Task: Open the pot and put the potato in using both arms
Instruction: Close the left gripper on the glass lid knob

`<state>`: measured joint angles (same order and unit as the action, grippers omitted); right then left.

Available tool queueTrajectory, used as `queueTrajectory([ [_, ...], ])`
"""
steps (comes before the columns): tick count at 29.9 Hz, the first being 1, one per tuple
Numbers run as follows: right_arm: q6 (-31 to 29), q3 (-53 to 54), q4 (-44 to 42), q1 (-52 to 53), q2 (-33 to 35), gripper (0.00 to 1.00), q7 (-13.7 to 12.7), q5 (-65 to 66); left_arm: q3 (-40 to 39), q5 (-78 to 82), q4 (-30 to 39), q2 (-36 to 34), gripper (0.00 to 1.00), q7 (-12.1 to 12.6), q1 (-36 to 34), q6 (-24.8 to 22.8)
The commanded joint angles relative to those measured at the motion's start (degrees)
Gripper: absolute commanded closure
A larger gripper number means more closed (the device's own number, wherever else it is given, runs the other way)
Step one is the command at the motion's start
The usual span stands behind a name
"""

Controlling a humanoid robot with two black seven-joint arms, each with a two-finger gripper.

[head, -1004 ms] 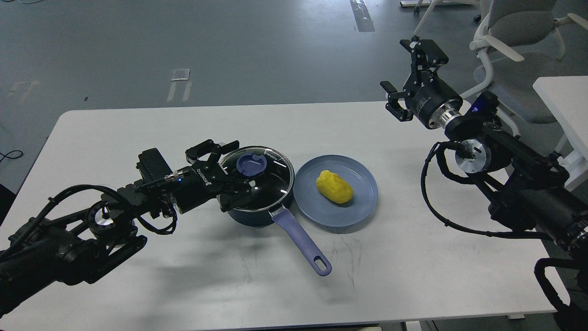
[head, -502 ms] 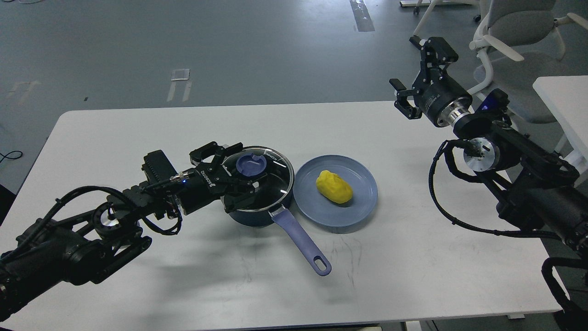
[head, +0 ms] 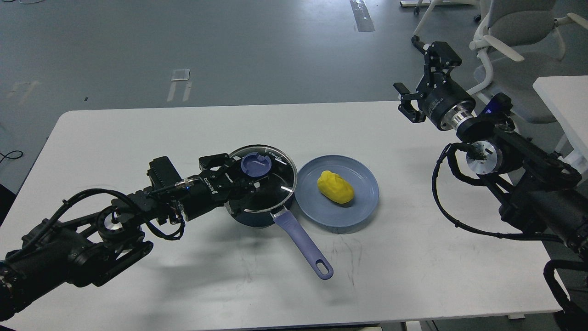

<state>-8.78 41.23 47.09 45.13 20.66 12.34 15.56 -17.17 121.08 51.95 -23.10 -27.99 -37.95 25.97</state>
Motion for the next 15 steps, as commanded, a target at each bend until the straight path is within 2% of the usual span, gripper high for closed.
queueTrajectory([
  [1, -0.01, -0.01, 0.02, -0.04, -0.01, 0.0, 0.06, 0.0, -0.05, -0.14, 0.08, -0.28, 0.61, -0.01, -0.11, -0.05],
  [15, -0.01, -0.18, 0.02, -0.31, -0.01, 0.0, 0.06, 0.0, -0.32, -1.46, 2.36, -0.9, 0.62, -0.01, -0.11, 1.45],
])
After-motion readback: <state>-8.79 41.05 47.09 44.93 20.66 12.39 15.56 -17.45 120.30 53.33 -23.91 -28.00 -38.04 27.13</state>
